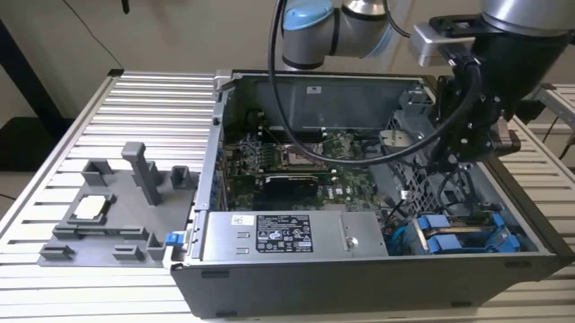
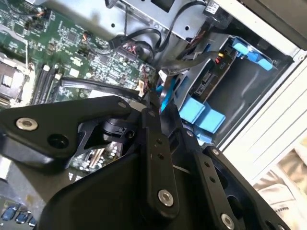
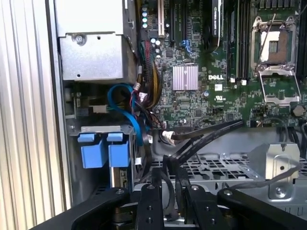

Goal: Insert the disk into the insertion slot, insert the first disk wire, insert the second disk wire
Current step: 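Insert the first disk wire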

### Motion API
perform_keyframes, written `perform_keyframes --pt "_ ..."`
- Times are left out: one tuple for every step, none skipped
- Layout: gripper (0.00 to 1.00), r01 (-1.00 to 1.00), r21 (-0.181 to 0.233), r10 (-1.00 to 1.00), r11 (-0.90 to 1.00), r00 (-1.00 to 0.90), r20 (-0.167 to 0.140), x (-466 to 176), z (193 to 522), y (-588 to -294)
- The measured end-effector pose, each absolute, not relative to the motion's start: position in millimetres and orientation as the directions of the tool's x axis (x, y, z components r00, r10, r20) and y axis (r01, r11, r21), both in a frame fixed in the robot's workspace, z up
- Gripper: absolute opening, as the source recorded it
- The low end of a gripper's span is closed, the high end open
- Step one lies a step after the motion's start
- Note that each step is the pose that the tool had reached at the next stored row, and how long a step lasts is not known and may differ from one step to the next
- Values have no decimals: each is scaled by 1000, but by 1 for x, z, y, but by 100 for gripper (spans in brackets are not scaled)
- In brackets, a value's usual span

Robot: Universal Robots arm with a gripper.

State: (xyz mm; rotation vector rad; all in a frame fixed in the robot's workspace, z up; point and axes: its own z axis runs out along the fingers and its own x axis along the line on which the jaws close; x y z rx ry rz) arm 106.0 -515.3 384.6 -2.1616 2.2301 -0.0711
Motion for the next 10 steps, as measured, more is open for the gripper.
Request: perform_keyframes --pt "27 -998 -60 -999 29 -30 19 105 385 -515" --pt "27 -998 -62 -999 27 -29 30 104 384 -514" --pt "27 -998 -64 -999 25 -28 36 103 383 -512" --pt "27 -998 -66 -999 25 -27 37 101 382 -509" --pt "27 -997 -68 -999 24 -26 39 99 381 -507" --pt "27 -997 -70 -999 22 -25 41 98 380 -505" --pt "27 -997 -72 -999 19 -22 44 97 379 -503" --pt "27 -997 -74 -999 15 -18 48 97 378 -501" --pt "27 -997 -76 -998 8 -12 54 96 378 -500" --pt "27 -997 -76 -998 1 -5 59 96 377 -500"
